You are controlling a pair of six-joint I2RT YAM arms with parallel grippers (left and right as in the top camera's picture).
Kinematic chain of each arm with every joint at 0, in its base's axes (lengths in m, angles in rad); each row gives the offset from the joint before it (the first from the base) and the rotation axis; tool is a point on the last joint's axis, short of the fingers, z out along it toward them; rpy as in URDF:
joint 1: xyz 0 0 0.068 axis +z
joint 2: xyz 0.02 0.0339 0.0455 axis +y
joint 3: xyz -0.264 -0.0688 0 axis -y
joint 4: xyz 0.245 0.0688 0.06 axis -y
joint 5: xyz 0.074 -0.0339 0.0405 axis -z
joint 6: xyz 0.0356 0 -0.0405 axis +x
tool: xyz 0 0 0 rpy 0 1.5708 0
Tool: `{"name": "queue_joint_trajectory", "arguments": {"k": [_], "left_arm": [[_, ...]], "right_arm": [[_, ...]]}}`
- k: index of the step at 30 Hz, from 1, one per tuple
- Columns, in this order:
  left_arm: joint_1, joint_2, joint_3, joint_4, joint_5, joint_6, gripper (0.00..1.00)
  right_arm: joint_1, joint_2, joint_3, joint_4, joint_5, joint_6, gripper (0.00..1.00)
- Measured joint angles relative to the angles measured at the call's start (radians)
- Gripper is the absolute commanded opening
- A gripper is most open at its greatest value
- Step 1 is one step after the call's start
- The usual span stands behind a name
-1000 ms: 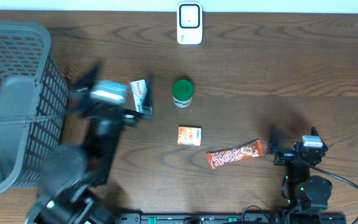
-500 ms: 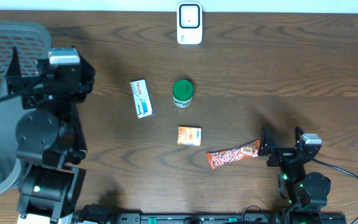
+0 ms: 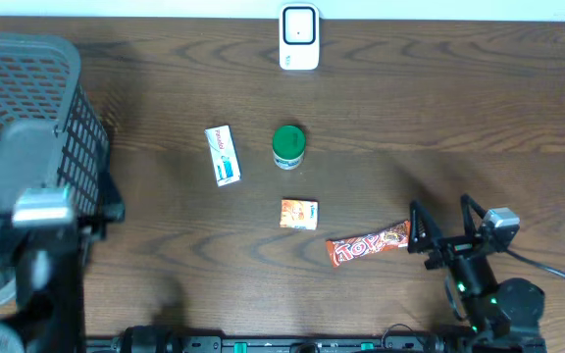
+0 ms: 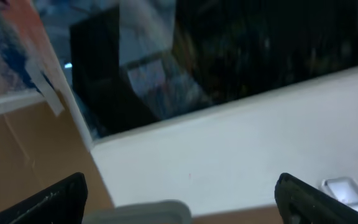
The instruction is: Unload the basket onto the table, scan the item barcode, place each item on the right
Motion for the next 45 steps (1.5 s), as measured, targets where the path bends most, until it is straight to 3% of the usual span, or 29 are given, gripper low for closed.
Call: {"name": "queue_joint_trajectory", "arguments": {"k": [6,19,31,37,45], "left_arm": [[0.037,-0.054,0.000,0.001,0.083,-0.079,0.95],[-0.038,-0.328,0.001,0.014,0.122,-0.104,0.95],[-0.066,-0.426,0.001,0.013,0.123,-0.101,0.96],[-0.068,-0.466,0.015,0.003,0.123,-0.101,0.96],[-0.067,-0.467,0.018,0.073,0.123,-0.083,0.96]], "right_arm": [[0.000,0.000,0.148,-0.304,-0.025,0.003,0.99],[0.000,0.000,0.252,-0.349,-0.181,-0.038,0.99],[0.000,0.000,0.255,-0.687,-0.209,-0.027,0.99],[0.000,0.000,0.255,-0.632,-0.204,-0.034,0.99],[0.000,0.023,0.317,-0.385,-0.198,-0.042,0.99]]}}
